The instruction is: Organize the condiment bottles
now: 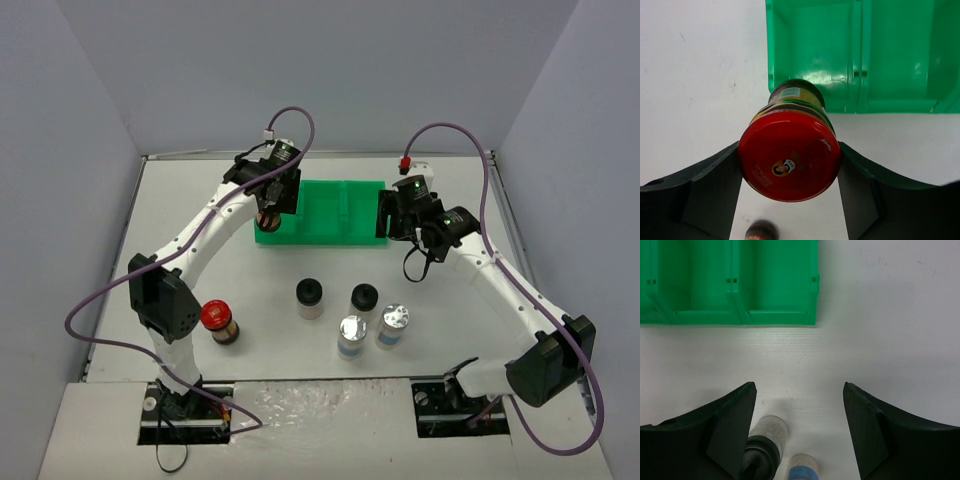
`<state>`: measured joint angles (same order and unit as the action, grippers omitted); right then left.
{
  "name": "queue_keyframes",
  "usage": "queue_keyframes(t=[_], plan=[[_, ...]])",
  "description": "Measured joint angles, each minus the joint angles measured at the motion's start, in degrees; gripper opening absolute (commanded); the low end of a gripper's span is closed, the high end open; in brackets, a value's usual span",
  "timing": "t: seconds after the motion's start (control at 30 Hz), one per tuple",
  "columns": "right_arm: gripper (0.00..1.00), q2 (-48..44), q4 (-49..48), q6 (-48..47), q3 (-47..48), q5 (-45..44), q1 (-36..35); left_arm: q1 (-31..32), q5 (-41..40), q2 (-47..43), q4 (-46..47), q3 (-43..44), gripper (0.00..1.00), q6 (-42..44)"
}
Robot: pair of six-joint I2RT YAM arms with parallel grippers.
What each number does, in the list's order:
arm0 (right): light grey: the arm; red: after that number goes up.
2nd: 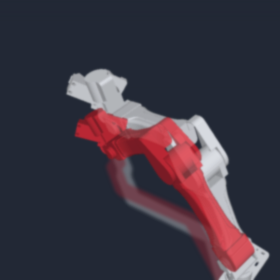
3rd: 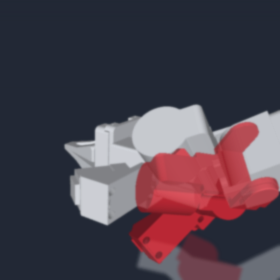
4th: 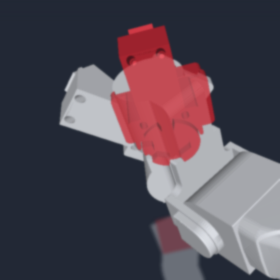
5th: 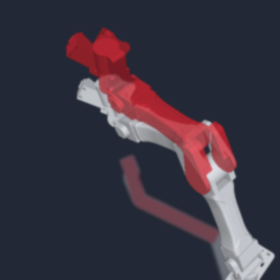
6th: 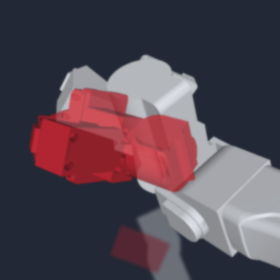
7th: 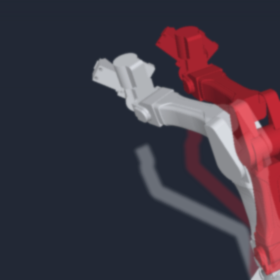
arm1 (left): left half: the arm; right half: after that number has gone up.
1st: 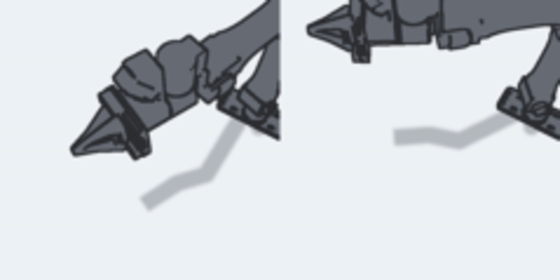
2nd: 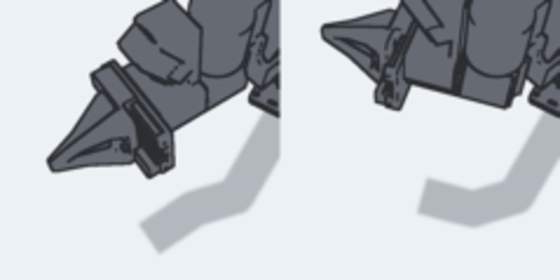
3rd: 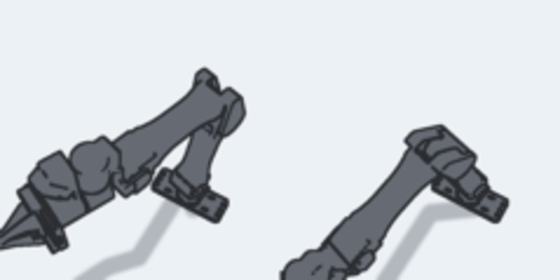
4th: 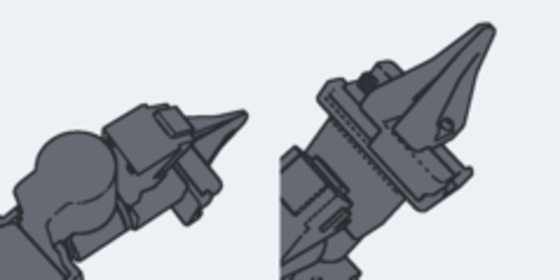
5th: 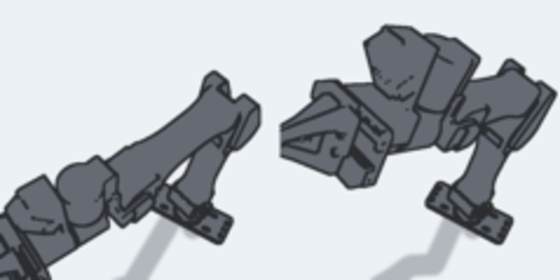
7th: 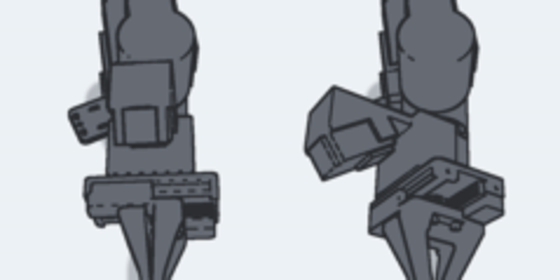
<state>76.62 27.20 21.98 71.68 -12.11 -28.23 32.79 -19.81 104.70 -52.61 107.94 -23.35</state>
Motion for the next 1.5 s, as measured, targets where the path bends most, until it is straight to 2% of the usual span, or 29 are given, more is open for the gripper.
queue_keyframes(t=[0.3, 0.53, 1.03, 1.5], plan=[[0.68, 0.00, 0.02, -0.18, 0.00, -0.21, 0.00, -5.09, 0.39, 10.23, 1.98, 9.67, 0.00, 3.51], [0.68, -0.02, 0.04, -0.16, 0.00, -0.67, 0.00, -5.52, 1.87, 16.04, 2.84, 17.31, 0.00, 5.63], [0.68, -0.26, 0.04, -0.14, 0.00, -1.18, 0.00, -4.82, 5.96, 19.01, 4.58, 21.62, 0.00, 9.07], [0.68, -0.55, 0.06, -0.16, -0.98, -1.79, 0.01, -6.26, 8.56, 26.97, 6.04, 25.66, 0.00, 9.64]])
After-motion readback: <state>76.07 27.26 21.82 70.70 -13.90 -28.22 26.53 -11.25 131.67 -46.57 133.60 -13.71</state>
